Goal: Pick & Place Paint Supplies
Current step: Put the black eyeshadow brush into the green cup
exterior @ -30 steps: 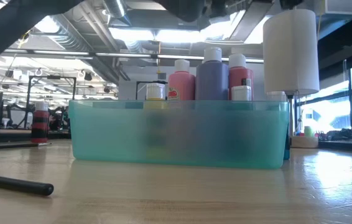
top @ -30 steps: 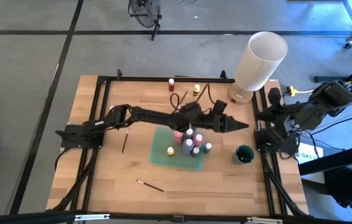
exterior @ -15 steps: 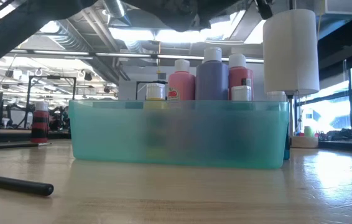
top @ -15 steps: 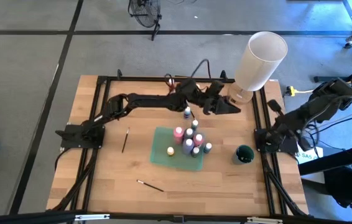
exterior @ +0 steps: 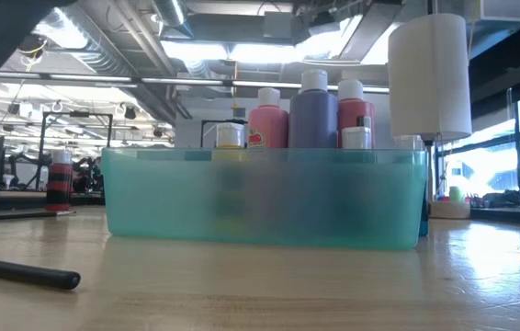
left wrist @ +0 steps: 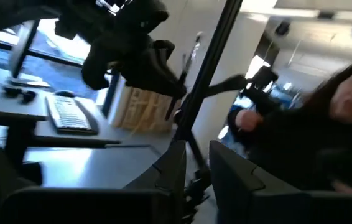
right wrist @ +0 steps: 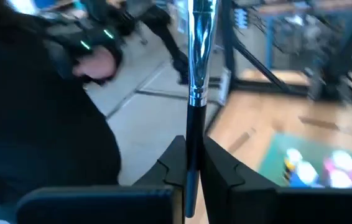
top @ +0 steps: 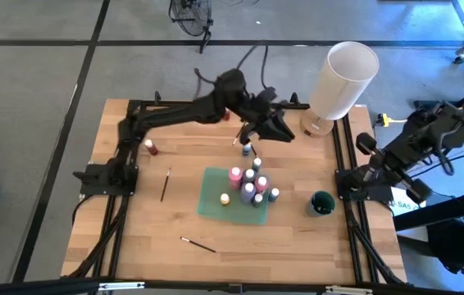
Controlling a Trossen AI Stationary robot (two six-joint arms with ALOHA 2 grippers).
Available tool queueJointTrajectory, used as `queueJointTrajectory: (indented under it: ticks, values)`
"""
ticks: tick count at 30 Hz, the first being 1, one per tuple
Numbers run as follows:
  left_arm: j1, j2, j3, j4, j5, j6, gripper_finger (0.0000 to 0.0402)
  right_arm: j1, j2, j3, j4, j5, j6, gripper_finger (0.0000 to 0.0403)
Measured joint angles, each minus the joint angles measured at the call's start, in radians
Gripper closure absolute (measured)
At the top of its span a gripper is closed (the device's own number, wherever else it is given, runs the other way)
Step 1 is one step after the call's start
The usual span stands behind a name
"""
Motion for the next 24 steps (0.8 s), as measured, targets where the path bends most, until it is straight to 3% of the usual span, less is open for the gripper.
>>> queueJointTrajectory:
  ticks: [4, 11, 14, 19, 24]
  values:
    - [-0.001, -0.115, 0.001, -0.299, -0.074, 0.255, 0.0344, 0.074, -0.033, 0.0, -0.167, 0.116, 0.095, 0.0379]
    - [-0.042, -0.275, 0.001, -0.732, -0.371, 0.534, 0.035, 0.115, -0.184, 0.0, -0.297, 0.226, 0.143, 0.0379]
    - [-0.079, -0.303, 0.001, -0.821, -0.506, 0.576, 0.0349, 0.11, -0.259, 0.001, -0.344, 0.261, 0.142, 0.0379]
    - [-0.127, -0.319, 0.001, -0.875, -0.638, 0.589, 0.0349, 0.055, -0.364, -0.023, -0.356, 0.289, 0.078, 0.0379]
    - [-0.14, -0.32, 0.001, -0.935, -0.888, 0.46, 0.0356, -0.035, -0.511, -0.172, -0.295, 0.269, 0.044, 0.0379]
